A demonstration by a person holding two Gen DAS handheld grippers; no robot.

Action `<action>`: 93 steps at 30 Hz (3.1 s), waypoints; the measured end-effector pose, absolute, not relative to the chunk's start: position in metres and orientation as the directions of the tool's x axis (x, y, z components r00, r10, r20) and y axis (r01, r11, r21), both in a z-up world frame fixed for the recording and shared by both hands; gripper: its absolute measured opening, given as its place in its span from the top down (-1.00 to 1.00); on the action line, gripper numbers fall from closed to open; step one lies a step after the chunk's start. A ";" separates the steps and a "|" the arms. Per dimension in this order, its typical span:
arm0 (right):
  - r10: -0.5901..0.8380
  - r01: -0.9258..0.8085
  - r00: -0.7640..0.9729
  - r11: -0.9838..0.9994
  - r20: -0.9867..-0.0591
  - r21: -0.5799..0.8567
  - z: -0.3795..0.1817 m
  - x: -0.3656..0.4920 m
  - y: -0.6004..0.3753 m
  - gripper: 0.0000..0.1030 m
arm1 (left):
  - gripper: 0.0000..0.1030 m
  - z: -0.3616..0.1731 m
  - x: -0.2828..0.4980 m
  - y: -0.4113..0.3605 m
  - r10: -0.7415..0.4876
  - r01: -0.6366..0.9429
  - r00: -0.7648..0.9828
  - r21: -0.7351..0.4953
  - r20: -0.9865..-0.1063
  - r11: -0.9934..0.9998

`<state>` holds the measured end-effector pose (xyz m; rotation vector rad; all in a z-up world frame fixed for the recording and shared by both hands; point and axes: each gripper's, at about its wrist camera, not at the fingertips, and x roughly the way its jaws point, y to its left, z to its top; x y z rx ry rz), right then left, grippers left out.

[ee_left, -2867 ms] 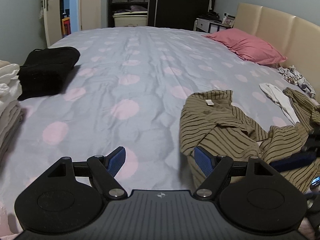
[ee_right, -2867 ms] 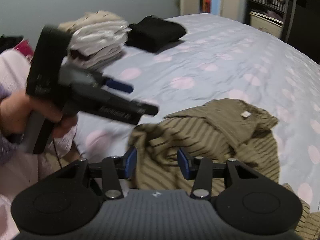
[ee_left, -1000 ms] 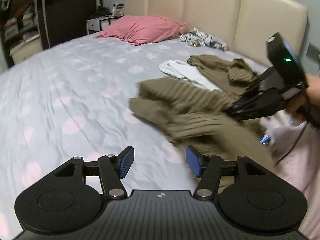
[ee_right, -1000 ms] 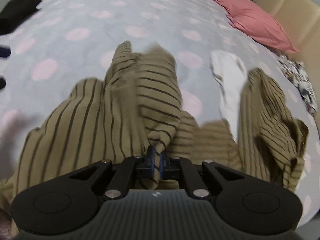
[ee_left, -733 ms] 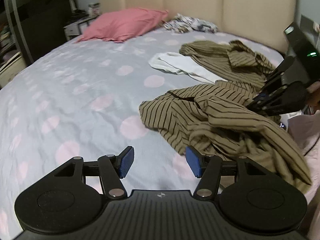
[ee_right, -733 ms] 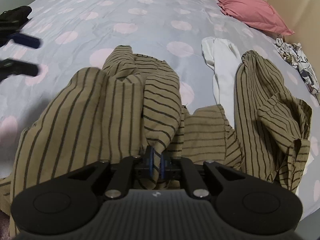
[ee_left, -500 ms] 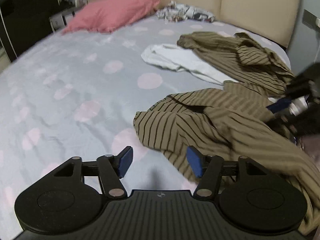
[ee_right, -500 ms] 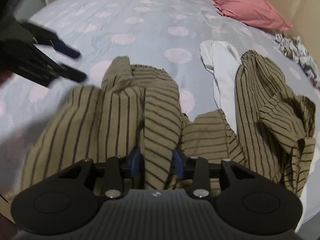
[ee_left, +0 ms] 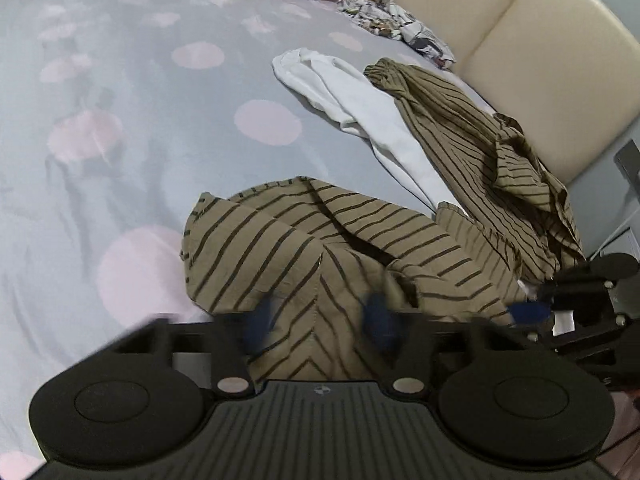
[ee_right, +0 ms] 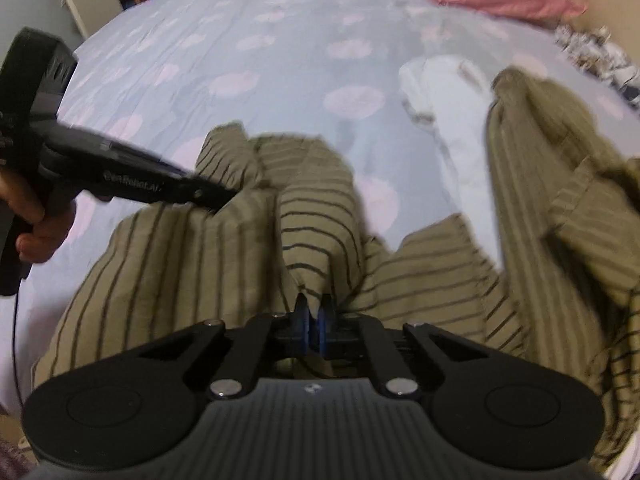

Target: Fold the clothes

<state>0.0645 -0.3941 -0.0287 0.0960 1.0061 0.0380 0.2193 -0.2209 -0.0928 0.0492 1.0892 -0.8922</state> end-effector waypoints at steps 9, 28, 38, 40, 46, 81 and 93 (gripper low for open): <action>-0.032 0.053 0.712 0.999 -0.701 0.008 0.029 0.049 -0.383 0.92 | 1.00 -0.042 0.205 -0.179 -0.584 0.587 0.355 -0.312 -0.730 0.747; 0.139 -0.155 0.986 0.965 -0.092 -0.213 0.293 -0.013 -0.271 0.93 | 1.00 0.227 0.077 0.043 -0.429 0.399 0.875 -0.166 -0.226 0.902; 0.289 -0.266 0.956 0.930 0.055 -0.254 0.374 -0.060 -0.234 0.93 | 1.00 0.342 -0.013 0.092 -0.370 0.376 0.924 -0.064 0.095 0.924; 0.309 -0.304 0.951 0.927 -0.011 -0.218 0.357 -0.047 -0.237 0.93 | 1.00 0.348 -0.021 0.092 -0.364 0.371 0.926 -0.059 0.097 0.927; 0.364 -0.403 0.887 0.911 -0.284 -0.089 0.262 0.004 -0.246 0.93 | 1.00 0.298 -0.006 0.097 -0.356 0.352 0.930 -0.058 -0.090 0.934; 0.217 -0.343 0.714 0.937 -0.666 -0.062 0.033 0.028 -0.171 -0.04 | 0.17 0.003 0.041 0.050 -0.283 0.325 0.611 -0.092 -0.740 0.941; 0.172 -0.397 0.651 0.908 -0.740 -0.138 -0.004 0.021 -0.144 -0.03 | 0.43 -0.017 0.046 0.042 -0.251 0.314 0.555 -0.080 -0.793 0.946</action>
